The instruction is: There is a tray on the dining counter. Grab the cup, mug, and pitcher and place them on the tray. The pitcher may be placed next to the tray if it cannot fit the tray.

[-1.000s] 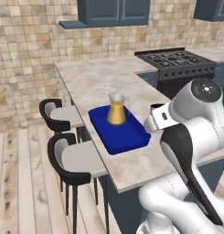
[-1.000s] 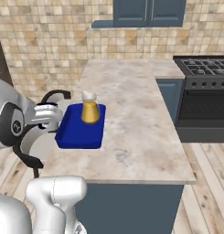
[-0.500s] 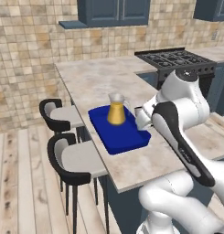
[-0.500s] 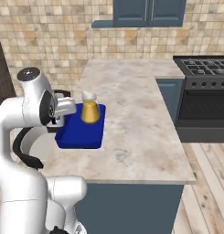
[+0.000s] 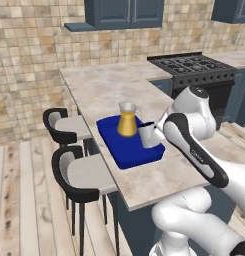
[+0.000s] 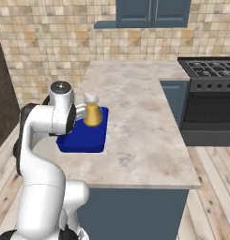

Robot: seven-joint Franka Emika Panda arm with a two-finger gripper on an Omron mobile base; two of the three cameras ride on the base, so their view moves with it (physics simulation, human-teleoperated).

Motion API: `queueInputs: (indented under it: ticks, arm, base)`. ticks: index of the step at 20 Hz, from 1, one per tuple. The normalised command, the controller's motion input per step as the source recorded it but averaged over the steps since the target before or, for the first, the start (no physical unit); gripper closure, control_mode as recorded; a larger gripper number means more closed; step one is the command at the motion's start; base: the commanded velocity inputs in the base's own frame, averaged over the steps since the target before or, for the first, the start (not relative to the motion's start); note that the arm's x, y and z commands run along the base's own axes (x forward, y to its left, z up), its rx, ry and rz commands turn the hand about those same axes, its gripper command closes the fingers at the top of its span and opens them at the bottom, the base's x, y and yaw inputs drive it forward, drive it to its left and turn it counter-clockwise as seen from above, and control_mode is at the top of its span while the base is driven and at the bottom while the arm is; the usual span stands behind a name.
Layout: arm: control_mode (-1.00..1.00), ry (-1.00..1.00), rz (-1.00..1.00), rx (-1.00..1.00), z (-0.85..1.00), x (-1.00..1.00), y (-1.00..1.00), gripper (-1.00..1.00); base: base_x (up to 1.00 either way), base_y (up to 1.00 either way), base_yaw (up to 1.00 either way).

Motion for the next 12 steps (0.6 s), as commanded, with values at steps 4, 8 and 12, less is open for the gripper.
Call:
queueInputs:
  ticks: [4, 8, 12]
  arm:
    - [-1.0, 0.0, 0.21, 0.0, -0.38, 0.62, -0.21, 1.0]
    - [-1.0, 0.0, 0.14, 0.0, -0.32, 0.57, -0.42, 1.0]
    - [-1.0, 0.0, 0.15, 0.0, -0.3, 0.58, -0.41, 1.0]
  base:
    - [0.0, 0.0, 0.0]
    - [0.0, 0.0, 0.0]
    - [0.0, 0.0, 0.0]
